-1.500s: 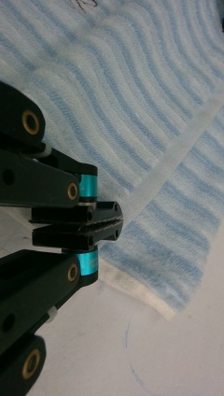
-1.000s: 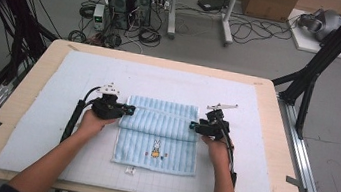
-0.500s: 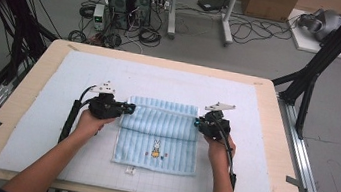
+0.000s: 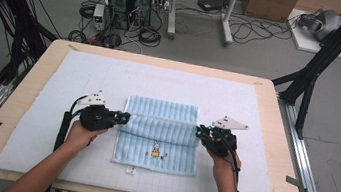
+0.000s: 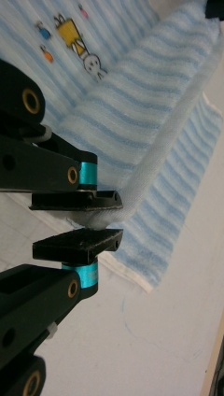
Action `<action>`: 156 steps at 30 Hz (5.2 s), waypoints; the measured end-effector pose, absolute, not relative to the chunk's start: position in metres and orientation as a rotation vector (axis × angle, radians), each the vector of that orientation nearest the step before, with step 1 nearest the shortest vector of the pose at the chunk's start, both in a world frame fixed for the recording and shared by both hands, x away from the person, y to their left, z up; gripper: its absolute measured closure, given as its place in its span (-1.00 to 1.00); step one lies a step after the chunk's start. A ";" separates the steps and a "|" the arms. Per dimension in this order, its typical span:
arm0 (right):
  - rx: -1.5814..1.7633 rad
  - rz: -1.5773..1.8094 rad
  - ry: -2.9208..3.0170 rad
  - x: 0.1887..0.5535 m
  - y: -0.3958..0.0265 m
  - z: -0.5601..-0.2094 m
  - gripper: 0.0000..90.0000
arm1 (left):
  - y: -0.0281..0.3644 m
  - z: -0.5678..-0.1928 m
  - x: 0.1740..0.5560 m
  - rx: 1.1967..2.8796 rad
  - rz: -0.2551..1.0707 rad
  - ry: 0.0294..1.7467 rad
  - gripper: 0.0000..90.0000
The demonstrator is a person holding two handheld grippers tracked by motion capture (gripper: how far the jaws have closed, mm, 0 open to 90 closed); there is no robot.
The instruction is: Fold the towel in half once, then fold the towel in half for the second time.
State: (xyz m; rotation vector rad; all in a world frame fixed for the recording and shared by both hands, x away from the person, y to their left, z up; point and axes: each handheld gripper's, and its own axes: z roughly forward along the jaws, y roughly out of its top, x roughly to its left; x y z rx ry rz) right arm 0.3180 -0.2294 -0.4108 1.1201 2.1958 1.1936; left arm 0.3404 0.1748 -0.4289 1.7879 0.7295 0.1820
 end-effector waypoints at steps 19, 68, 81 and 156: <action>1.070 1.307 2.182 0.259 -0.237 -0.416 0.76 | 0.179 -0.442 0.288 1.833 0.139 0.692 0.88; 0.965 1.119 2.504 0.242 -0.201 -0.436 0.49 | 0.200 -0.426 0.304 1.720 0.148 0.818 0.34; 1.118 1.184 2.241 0.323 -0.215 -0.421 0.60 | 0.173 -0.421 0.378 1.754 0.220 0.907 0.46; 1.168 1.285 2.026 0.311 -0.266 -0.411 -0.74 | 0.180 -0.405 0.383 1.622 0.341 0.915 -0.52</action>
